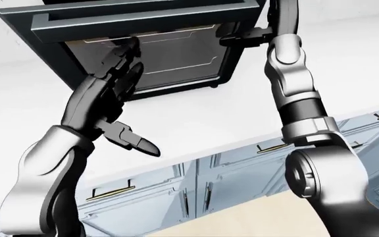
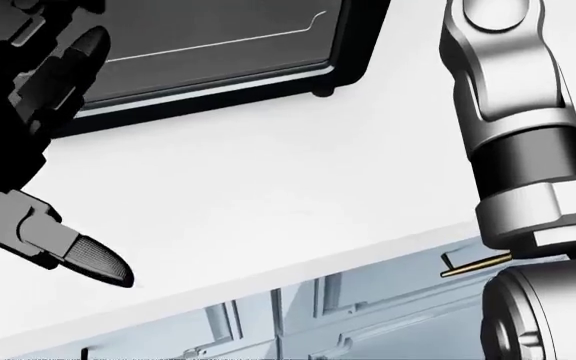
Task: Close the toaster oven door.
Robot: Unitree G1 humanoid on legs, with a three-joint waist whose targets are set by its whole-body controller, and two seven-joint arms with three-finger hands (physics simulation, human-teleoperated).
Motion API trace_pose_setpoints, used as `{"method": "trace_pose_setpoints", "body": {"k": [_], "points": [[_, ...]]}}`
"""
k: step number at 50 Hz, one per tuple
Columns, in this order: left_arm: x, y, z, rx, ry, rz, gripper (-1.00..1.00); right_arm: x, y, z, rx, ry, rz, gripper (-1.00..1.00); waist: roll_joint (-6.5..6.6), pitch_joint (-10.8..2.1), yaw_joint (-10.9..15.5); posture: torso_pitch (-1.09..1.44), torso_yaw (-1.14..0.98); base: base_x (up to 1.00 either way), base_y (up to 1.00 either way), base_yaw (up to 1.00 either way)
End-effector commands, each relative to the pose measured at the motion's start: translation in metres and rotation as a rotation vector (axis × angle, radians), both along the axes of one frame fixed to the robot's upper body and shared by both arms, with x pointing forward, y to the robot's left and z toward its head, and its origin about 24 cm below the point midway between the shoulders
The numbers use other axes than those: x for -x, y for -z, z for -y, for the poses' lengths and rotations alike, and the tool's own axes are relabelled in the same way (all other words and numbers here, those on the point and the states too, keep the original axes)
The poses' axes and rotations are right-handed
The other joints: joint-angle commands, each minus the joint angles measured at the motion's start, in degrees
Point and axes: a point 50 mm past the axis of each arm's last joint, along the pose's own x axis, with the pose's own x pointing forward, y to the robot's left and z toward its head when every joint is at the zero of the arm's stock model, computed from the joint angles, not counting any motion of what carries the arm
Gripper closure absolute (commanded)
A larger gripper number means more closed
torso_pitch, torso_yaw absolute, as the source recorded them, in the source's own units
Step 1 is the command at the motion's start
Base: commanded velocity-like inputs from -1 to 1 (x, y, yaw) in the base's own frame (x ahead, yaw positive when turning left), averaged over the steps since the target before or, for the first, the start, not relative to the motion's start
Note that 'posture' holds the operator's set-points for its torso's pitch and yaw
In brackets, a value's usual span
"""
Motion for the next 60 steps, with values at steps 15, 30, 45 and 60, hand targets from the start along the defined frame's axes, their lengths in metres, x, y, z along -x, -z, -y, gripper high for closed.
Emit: {"method": "trace_pose_setpoints", "body": {"k": [15, 30, 45, 60], "points": [[-0.016, -0.013, -0.012, -0.015, -0.041, 0.064, -1.0, 0.01, -0.032, -0.006, 0.002, -0.015, 0.125, -1.0, 0.02, -1.69, 0.19, 0.0, 0.0, 0.0, 0.0, 0.0], [-0.033, -0.017, -0.018, -0.05, -0.055, 0.07, -1.0, 0.007, -0.03, -0.002, 0.019, 0.045, 0.116, -1.0, 0.19, -1.69, 0.18, 0.0, 0.0, 0.0, 0.0, 0.0], [-0.044, -0.017, -0.019, -0.08, -0.062, 0.074, -1.0, 0.006, -0.029, 0.0, 0.017, 0.055, 0.117, -1.0, 0.22, -1.79, 0.08, 0.0, 0.0, 0.0, 0.0, 0.0], [-0.061, -0.029, -0.022, -0.091, -0.07, 0.082, -1.0, 0.007, -0.032, 0.001, 0.012, 0.054, 0.12, -1.0, 0.08, -2.02, 0.18, 0.0, 0.0, 0.0, 0.0, 0.0]]}}
